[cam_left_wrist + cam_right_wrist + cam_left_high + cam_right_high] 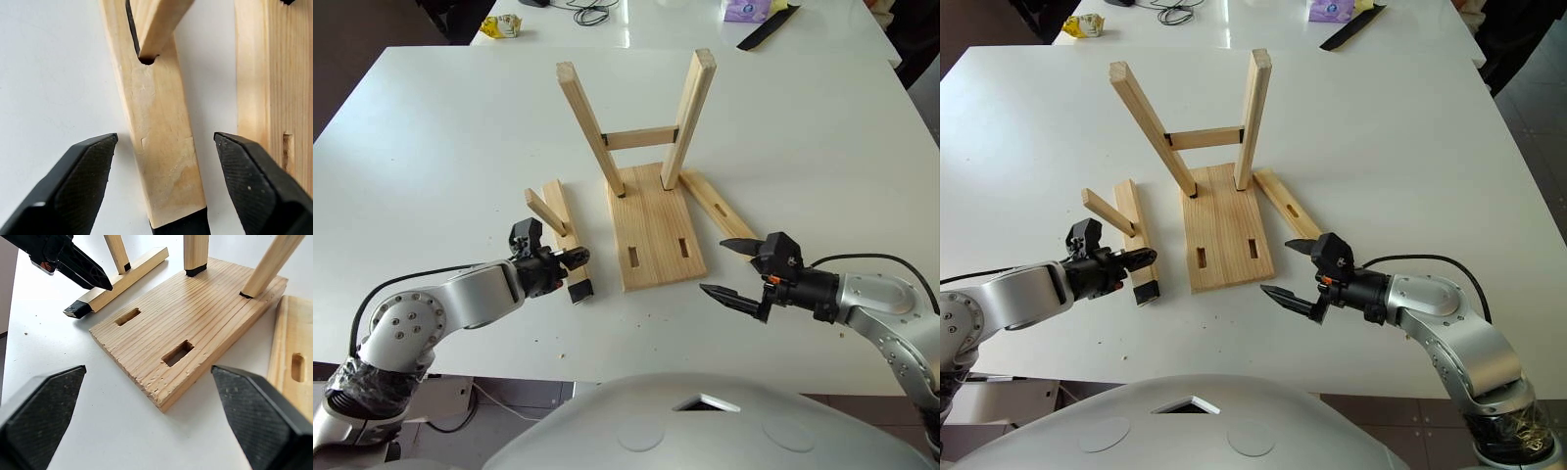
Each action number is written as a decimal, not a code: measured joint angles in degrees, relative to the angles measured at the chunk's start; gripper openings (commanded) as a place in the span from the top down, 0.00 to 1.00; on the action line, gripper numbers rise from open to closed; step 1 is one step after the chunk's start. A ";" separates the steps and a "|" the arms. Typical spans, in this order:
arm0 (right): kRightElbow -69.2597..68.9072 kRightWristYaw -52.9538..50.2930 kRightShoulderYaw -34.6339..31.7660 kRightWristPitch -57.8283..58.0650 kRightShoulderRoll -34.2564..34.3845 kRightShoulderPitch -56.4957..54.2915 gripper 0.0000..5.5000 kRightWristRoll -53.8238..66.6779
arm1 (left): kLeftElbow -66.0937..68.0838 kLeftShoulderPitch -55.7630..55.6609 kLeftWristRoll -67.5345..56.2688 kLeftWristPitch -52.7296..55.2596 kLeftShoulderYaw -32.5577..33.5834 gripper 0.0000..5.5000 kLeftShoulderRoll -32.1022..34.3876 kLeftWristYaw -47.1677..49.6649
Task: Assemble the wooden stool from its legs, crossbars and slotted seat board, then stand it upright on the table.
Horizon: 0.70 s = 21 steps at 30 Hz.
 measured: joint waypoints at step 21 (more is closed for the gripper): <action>0.56 -1.04 0.02 -0.96 1.02 -0.07 0.14 -1.31 | 13.57 -6.67 17.78 3.84 4.29 0.60 -1.33 -13.64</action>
